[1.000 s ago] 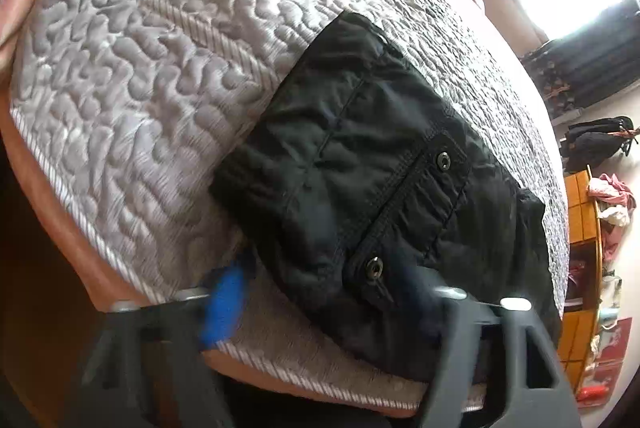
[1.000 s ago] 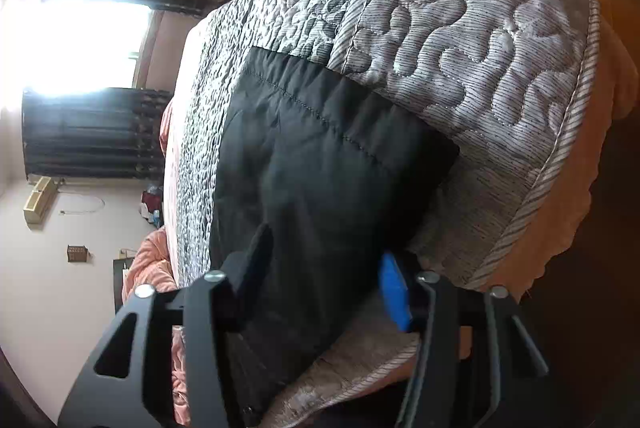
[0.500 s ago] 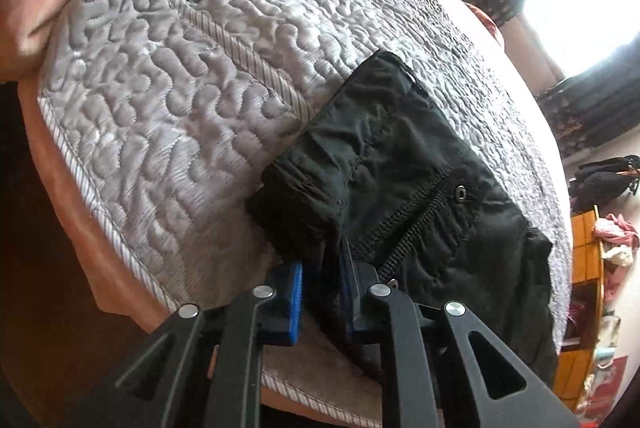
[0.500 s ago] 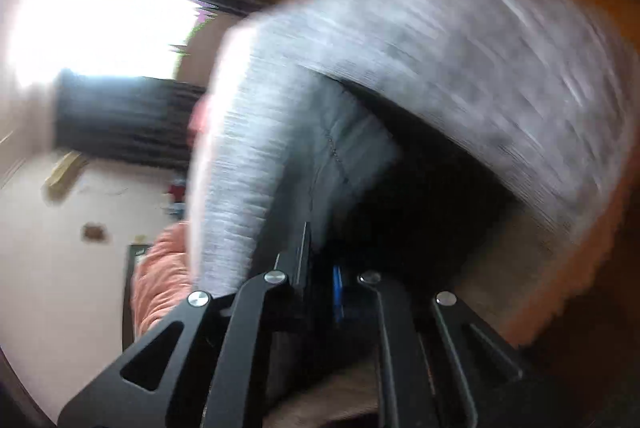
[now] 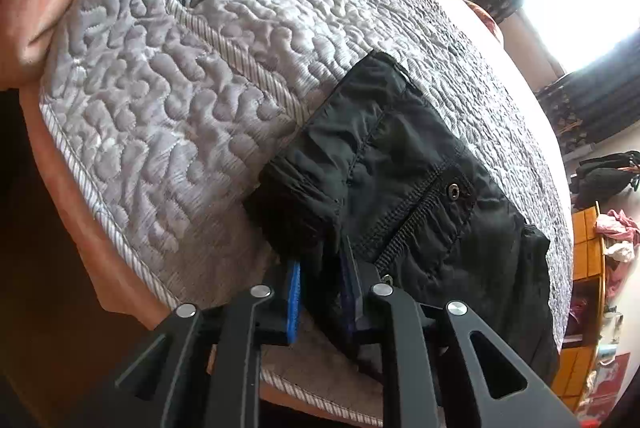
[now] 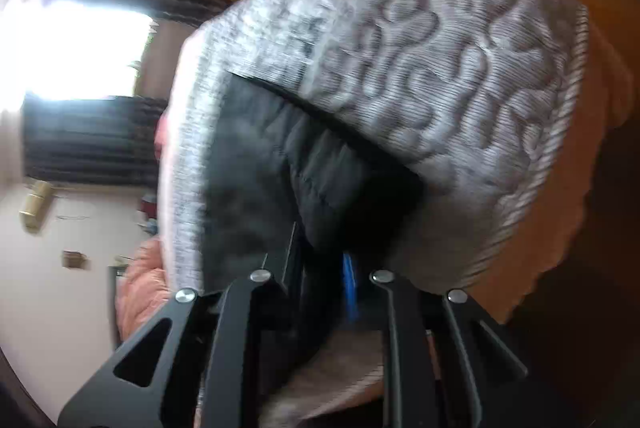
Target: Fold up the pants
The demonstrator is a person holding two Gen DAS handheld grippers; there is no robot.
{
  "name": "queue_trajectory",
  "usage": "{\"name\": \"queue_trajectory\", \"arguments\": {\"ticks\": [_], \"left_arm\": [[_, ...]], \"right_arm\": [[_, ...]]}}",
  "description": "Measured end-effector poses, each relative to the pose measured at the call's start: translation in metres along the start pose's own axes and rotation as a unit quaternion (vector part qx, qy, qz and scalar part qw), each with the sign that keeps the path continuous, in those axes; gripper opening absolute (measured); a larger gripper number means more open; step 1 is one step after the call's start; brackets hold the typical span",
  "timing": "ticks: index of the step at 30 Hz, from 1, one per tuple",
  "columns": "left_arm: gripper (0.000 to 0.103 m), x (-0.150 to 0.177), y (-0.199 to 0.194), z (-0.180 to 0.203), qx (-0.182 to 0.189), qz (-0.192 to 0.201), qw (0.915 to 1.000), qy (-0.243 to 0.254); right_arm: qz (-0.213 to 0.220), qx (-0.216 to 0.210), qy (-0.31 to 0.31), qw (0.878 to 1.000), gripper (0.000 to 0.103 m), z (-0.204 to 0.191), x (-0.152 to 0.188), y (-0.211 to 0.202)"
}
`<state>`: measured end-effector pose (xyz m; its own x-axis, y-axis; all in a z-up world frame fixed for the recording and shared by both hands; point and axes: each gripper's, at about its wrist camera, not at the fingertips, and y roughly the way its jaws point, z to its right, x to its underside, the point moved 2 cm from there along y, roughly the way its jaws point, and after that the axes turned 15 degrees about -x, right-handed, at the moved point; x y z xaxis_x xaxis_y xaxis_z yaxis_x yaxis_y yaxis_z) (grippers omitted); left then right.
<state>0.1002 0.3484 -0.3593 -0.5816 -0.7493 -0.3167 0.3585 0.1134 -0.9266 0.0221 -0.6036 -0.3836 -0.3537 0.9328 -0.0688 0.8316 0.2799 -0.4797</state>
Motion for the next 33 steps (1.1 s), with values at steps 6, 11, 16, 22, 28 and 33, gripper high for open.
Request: {"name": "queue_trajectory", "arguments": {"ticks": [6,11,16,22,28,33], "left_arm": [[0.017,0.000,-0.005,0.003,0.006,0.002,1.0000,0.002],[0.044,0.003,-0.024,0.006,0.015,0.024,0.9996,0.007],[0.060,0.007,-0.042,0.027,0.010,0.066,0.9969,0.043],[0.066,0.014,-0.034,0.044,-0.001,0.058,0.9957,0.072],[0.070,0.016,-0.018,0.040,-0.012,0.043,0.9968,0.066],[0.077,0.013,-0.010,0.038,-0.003,0.031,0.9981,0.054]], "right_arm": [[0.018,-0.011,0.010,1.000,0.023,0.007,-0.002,-0.024],[0.069,-0.005,0.007,0.998,0.029,0.003,-0.005,-0.058],[0.074,-0.010,-0.012,0.997,0.029,-0.008,0.001,-0.056],[0.075,0.046,-0.007,0.996,0.032,0.006,0.001,-0.053],[0.097,-0.102,0.081,0.987,0.057,0.035,0.000,-0.075],[0.075,-0.146,0.087,0.983,0.060,0.040,0.002,-0.059]]}}
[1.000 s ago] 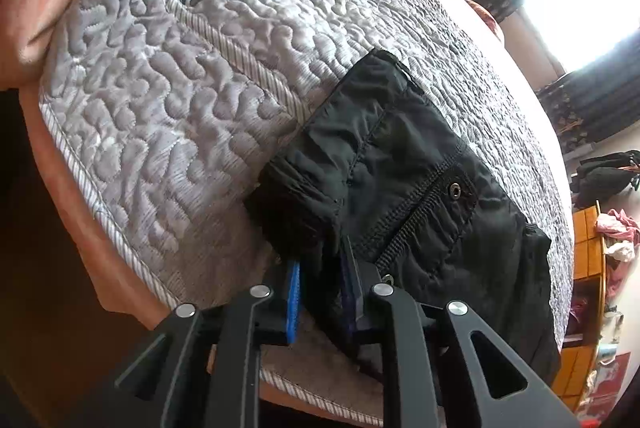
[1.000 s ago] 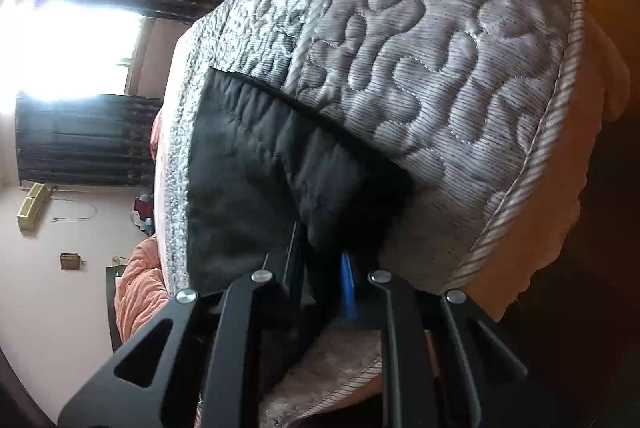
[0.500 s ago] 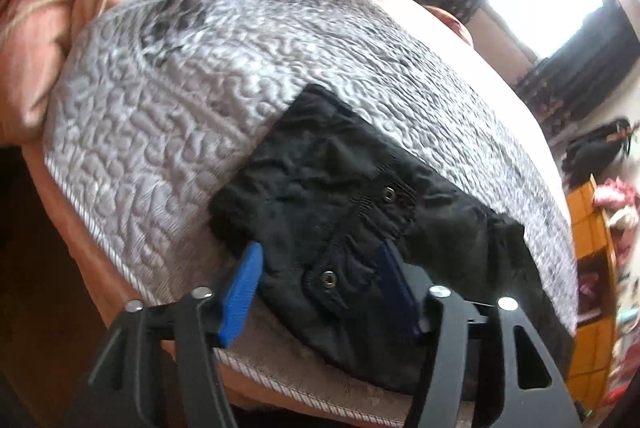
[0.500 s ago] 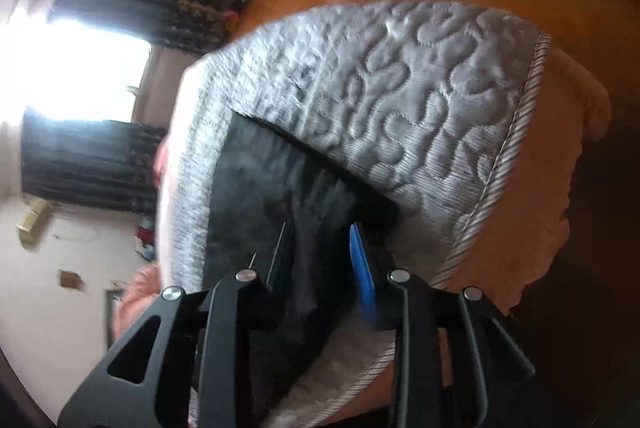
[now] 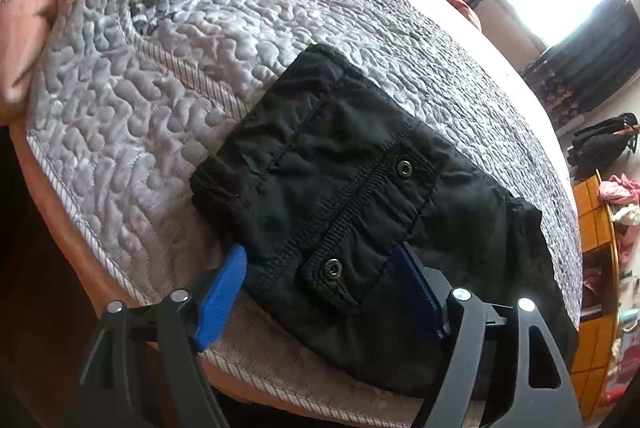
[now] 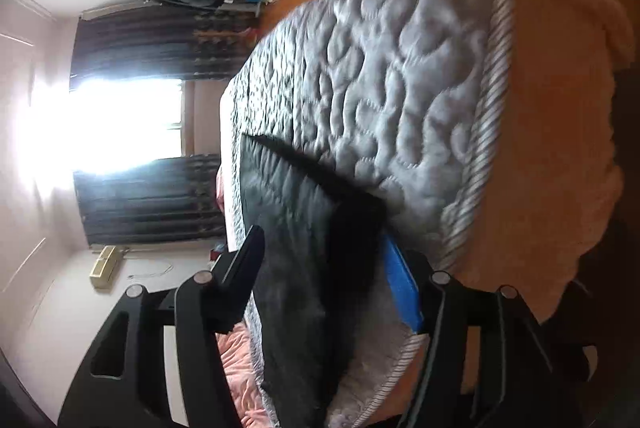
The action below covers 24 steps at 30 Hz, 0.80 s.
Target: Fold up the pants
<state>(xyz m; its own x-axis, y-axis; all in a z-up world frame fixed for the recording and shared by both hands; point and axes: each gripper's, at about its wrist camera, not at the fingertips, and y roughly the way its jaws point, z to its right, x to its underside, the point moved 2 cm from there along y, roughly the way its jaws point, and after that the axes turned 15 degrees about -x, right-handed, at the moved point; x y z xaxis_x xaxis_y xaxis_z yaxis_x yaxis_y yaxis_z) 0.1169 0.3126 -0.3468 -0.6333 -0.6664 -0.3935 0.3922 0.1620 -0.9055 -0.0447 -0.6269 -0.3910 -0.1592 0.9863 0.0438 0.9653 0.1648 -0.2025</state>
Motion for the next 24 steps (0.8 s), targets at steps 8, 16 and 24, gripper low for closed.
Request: {"name": "queue_trajectory", "arguments": {"ticks": [8,16,24], "left_arm": [[0.080,-0.001,0.003,0.006,-0.012,-0.001,0.9999,0.005],[0.082,-0.002,0.005,0.006,-0.015,0.008,0.9999,0.000],[0.085,0.005,0.002,0.006,-0.019,0.043,0.9984,-0.030]], "right_arm": [[-0.026,-0.046,-0.022,0.998,0.060,0.002,0.010,0.018],[-0.036,-0.074,-0.039,0.996,0.045,0.012,0.010,0.026],[-0.043,-0.060,-0.043,0.996,0.020,0.001,0.009,0.026]]}}
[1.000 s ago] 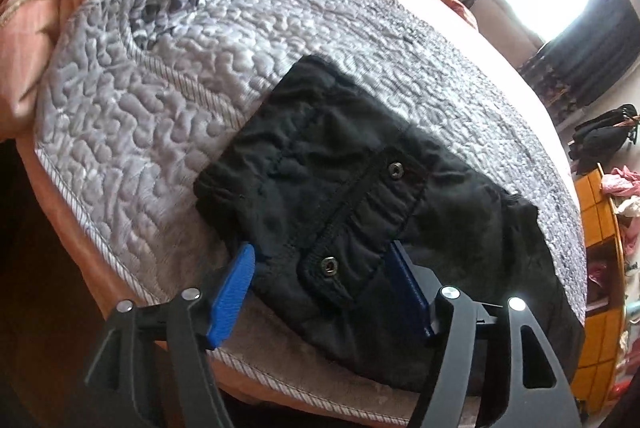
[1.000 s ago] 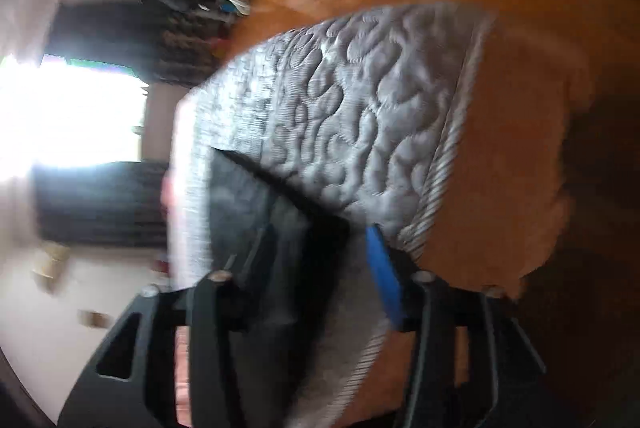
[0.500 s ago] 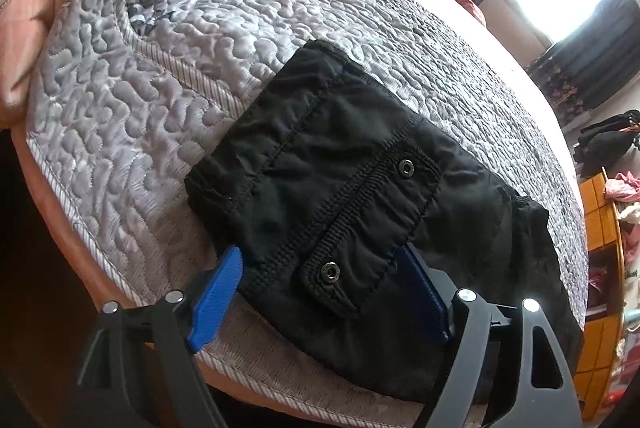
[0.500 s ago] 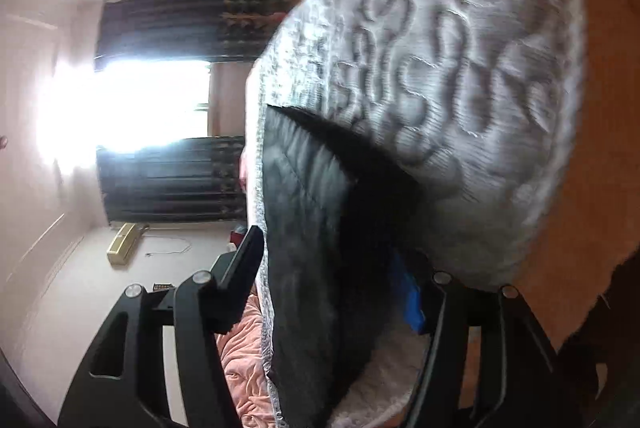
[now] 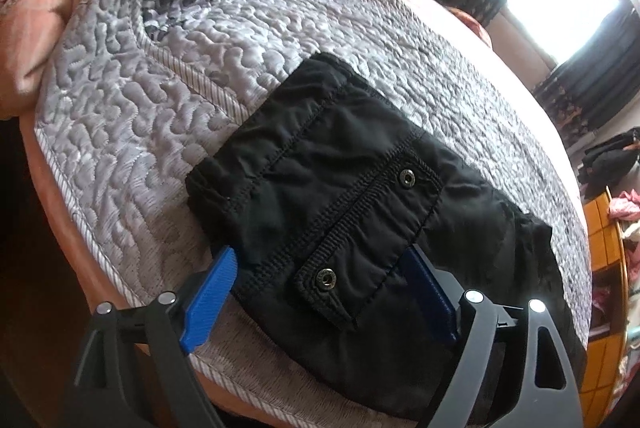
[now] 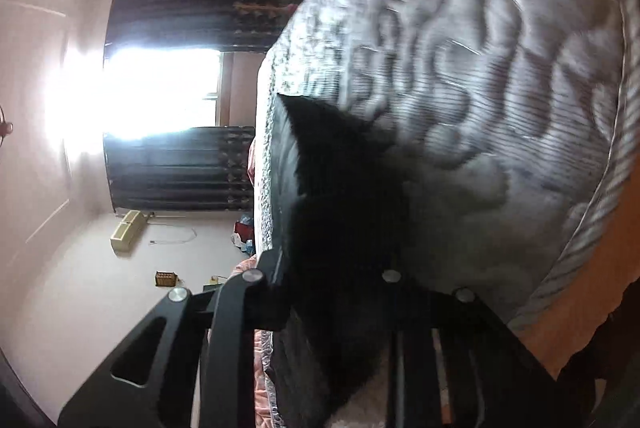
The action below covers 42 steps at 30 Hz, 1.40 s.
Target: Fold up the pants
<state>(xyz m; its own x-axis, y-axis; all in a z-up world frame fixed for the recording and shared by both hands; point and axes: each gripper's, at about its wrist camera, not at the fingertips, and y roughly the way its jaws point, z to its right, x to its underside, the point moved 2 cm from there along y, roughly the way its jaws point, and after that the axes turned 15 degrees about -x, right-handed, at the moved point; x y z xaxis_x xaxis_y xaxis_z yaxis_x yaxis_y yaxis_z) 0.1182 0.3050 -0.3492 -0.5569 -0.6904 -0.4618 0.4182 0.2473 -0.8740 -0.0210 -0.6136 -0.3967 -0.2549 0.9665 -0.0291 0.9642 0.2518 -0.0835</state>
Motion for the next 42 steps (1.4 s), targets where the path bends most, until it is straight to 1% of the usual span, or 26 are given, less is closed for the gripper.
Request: {"name": "queue_trajectory", "arguments": {"ticks": [4,8,12,13,15,18,19,21,24,27,30,35,40,42], "left_arm": [[0.085,0.006,-0.006,-0.006,0.010,0.030,0.9991,-0.029],[0.085,0.012,-0.012,-0.006,0.014,0.058,0.9976,-0.035],[0.085,0.019,-0.014,-0.004,0.006,0.080,0.9967,-0.018],[0.085,0.022,-0.015,-0.002,0.005,0.086,0.9963,-0.008],[0.086,0.024,-0.014,0.000,0.005,0.085,0.9964,0.003],[0.092,0.026,-0.020,-0.001,0.014,0.096,0.9952,0.007],[0.092,0.027,-0.021,-0.002,0.017,0.097,0.9952,0.005],[0.092,0.027,-0.019,-0.005,0.019,0.091,0.9957,-0.001],[0.092,0.026,-0.018,-0.009,0.022,0.089,0.9958,-0.008],[0.092,0.025,-0.017,-0.010,0.027,0.086,0.9959,-0.010],[0.092,0.024,-0.015,-0.013,0.030,0.079,0.9963,-0.013],[0.092,0.023,-0.013,-0.020,0.038,0.074,0.9962,-0.026],[0.092,0.025,-0.015,-0.019,0.043,0.076,0.9958,-0.028],[0.092,0.026,-0.016,-0.019,0.045,0.076,0.9957,-0.028]], "right_arm": [[-0.007,0.015,-0.045,0.999,0.018,-0.040,0.007,0.003],[-0.015,0.038,-0.101,0.994,0.018,-0.086,0.022,0.007],[-0.029,0.077,-0.181,0.980,0.018,-0.133,0.046,0.019],[-0.033,0.089,-0.207,0.974,0.017,-0.146,0.055,0.023],[-0.038,0.105,-0.240,0.964,0.017,-0.163,0.067,0.026],[-0.045,0.124,-0.283,0.950,0.017,-0.186,0.087,0.034],[-0.047,0.129,-0.299,0.944,0.017,-0.194,0.096,0.037],[-0.047,0.133,-0.310,0.940,0.017,-0.204,0.099,0.046],[-0.046,0.140,-0.330,0.932,0.017,-0.220,0.116,0.055],[-0.047,0.145,-0.347,0.926,0.017,-0.229,0.126,0.069],[-0.049,0.153,-0.368,0.916,0.017,-0.241,0.139,0.078],[-0.056,0.172,-0.409,0.895,0.017,-0.257,0.161,0.094],[-0.065,0.182,-0.435,0.880,0.017,-0.269,0.176,0.108],[-0.067,0.183,-0.442,0.875,0.017,-0.272,0.181,0.112]]}}
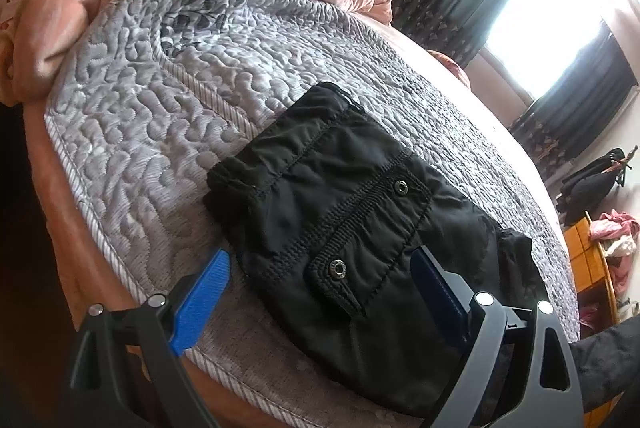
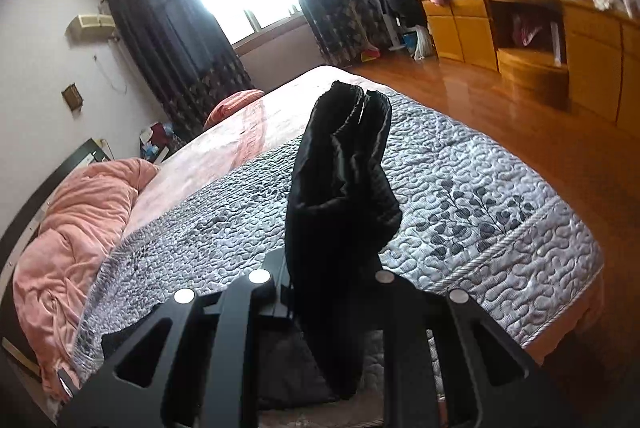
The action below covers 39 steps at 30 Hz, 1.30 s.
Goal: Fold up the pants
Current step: 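Hold the lifted pants fold up with the right gripper while the left gripper rests on the pants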
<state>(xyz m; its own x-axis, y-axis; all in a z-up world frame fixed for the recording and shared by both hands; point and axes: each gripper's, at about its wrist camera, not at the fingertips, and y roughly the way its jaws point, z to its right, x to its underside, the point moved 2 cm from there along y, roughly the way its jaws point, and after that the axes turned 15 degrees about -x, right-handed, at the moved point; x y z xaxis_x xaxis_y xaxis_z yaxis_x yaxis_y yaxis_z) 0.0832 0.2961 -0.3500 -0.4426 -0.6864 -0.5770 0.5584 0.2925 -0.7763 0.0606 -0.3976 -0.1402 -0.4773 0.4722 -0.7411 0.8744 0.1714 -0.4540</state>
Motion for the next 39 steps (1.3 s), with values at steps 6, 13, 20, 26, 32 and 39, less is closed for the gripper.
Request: {"name": "queue_trajectory", "arguments": {"ticks": [6,13,20,26,32,39], "left_arm": [[0.092,0.001,-0.001,0.001,0.003,-0.001,1.0000,0.000],[0.092,0.001,-0.001,0.001,0.004,-0.002,1.0000,-0.002],[0.092,0.001,-0.001,0.000,0.006,-0.003,1.0000,-0.006],[0.092,0.000,0.000,-0.001,0.009,-0.005,0.9999,-0.010],[0.092,0.000,0.000,-0.002,0.011,-0.006,0.9998,-0.013],[0.092,0.001,0.000,-0.003,0.011,-0.009,0.9998,-0.016]], "right_arm": [[-0.006,-0.003,-0.020,1.000,0.017,-0.022,-0.001,0.005],[-0.015,0.010,-0.061,0.998,0.016,-0.048,0.003,0.013],[-0.027,0.030,-0.118,0.992,0.016,-0.075,0.011,0.028],[-0.039,0.035,-0.149,0.988,0.016,-0.093,0.018,0.040],[-0.048,0.037,-0.167,0.984,0.016,-0.108,0.023,0.048],[-0.057,0.043,-0.192,0.979,0.016,-0.124,0.029,0.055]]}}
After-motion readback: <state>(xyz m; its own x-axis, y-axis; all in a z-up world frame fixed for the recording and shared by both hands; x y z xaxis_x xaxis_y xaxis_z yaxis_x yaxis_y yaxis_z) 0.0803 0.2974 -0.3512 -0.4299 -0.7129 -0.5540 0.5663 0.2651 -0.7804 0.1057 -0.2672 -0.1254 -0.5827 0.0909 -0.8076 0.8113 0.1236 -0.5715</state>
